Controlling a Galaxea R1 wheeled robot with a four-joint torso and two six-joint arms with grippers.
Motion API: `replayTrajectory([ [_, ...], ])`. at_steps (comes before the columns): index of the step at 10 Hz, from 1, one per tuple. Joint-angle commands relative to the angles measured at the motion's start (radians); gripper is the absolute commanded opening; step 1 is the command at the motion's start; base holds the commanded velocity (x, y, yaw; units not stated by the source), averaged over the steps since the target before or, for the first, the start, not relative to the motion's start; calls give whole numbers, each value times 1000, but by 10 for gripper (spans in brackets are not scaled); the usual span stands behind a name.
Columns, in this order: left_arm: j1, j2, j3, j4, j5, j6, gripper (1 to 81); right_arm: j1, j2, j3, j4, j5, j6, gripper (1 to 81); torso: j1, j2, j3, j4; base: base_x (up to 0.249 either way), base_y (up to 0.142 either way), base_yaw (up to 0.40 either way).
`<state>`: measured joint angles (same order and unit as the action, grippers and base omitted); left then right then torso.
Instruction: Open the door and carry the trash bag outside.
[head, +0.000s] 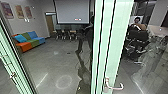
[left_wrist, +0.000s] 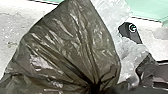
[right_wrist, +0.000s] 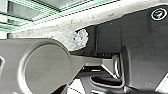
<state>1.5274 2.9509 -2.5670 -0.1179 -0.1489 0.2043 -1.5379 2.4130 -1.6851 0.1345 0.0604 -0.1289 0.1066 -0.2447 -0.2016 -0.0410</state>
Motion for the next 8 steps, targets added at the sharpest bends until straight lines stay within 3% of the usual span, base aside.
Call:
replayTrajectory([
  [1,-37,-1,7,4,57,0,10,28,-211,261,2,-27,-1,811,0,0,0,0,0,0,0],
  [5,-37,11,4,9,55,1,10,89,-439,496,-26,-10,-3,811,0,0,0,0,0,0,0],
  [8,-37,18,2,9,54,1,10,217,-600,626,-19,-36,-3,811,0,0,0,0,0,0,0],
])
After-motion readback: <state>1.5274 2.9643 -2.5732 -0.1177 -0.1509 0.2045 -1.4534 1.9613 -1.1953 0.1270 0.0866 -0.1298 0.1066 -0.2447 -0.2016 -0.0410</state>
